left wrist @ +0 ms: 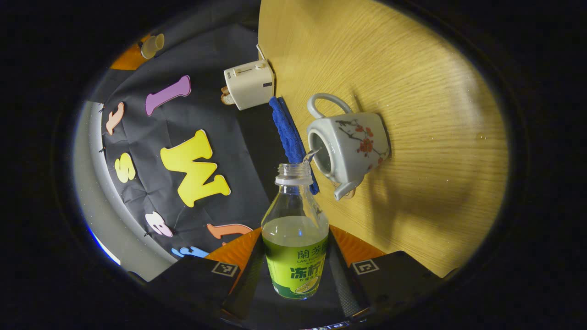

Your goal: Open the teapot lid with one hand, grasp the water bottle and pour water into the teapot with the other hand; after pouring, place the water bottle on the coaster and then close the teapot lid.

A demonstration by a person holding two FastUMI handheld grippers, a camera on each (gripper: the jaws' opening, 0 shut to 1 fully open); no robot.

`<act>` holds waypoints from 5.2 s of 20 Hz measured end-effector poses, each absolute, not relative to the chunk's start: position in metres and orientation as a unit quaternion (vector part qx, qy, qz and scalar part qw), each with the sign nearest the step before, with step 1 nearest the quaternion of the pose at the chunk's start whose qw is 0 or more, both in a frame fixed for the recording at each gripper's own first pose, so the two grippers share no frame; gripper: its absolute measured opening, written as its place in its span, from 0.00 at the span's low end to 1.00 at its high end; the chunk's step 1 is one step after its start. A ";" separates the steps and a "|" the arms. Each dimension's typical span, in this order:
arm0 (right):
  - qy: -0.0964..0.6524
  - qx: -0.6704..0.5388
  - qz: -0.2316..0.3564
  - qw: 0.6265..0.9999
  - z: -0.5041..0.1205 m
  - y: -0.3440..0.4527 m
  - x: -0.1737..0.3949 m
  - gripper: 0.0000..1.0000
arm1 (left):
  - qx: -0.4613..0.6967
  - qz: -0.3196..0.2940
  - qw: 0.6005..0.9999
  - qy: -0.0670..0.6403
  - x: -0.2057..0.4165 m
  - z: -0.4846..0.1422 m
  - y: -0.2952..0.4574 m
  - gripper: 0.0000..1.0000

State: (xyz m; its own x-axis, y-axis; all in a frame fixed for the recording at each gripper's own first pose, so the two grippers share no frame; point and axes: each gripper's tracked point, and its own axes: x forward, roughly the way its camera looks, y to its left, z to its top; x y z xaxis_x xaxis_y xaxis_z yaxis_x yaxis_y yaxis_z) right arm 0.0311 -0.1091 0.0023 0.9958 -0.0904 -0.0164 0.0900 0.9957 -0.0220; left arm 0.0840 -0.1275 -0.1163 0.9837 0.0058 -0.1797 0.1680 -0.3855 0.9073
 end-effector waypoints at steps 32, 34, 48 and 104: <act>0.009 -0.009 -0.032 0.999 0.008 -0.103 0.026 0.00 | 0.914 -0.035 0.403 0.027 0.089 -0.081 -0.148 0.75; 0.011 -0.008 -0.035 0.999 0.007 -0.106 0.026 0.00 | 0.916 -0.034 0.399 0.023 0.089 -0.081 -0.151 0.75; 0.013 -0.004 -0.047 0.999 0.007 -0.118 0.027 0.00 | 0.918 -0.028 0.396 0.009 0.087 -0.068 -0.160 0.75; 0.038 -0.007 -0.054 0.998 -0.017 -0.115 0.041 0.00 | 0.017 -0.114 0.992 0.049 0.194 -0.108 -0.168 0.96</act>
